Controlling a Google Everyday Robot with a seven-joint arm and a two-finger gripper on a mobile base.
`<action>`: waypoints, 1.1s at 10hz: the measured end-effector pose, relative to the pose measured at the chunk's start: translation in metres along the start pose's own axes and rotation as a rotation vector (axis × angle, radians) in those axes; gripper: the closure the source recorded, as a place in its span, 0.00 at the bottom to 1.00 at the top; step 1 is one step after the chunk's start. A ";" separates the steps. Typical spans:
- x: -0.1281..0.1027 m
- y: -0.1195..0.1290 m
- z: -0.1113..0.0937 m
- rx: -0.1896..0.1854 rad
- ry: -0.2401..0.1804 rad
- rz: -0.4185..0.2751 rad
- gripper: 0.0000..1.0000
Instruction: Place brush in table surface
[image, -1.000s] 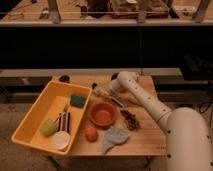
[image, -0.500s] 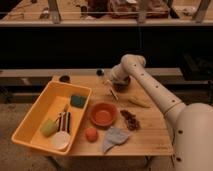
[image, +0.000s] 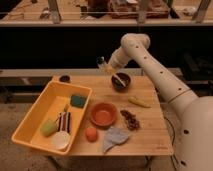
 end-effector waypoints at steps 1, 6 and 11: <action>0.000 -0.003 -0.008 0.008 0.009 -0.011 0.86; 0.010 -0.001 -0.001 -0.006 0.013 -0.010 0.86; 0.033 0.026 0.088 -0.098 0.069 0.062 0.86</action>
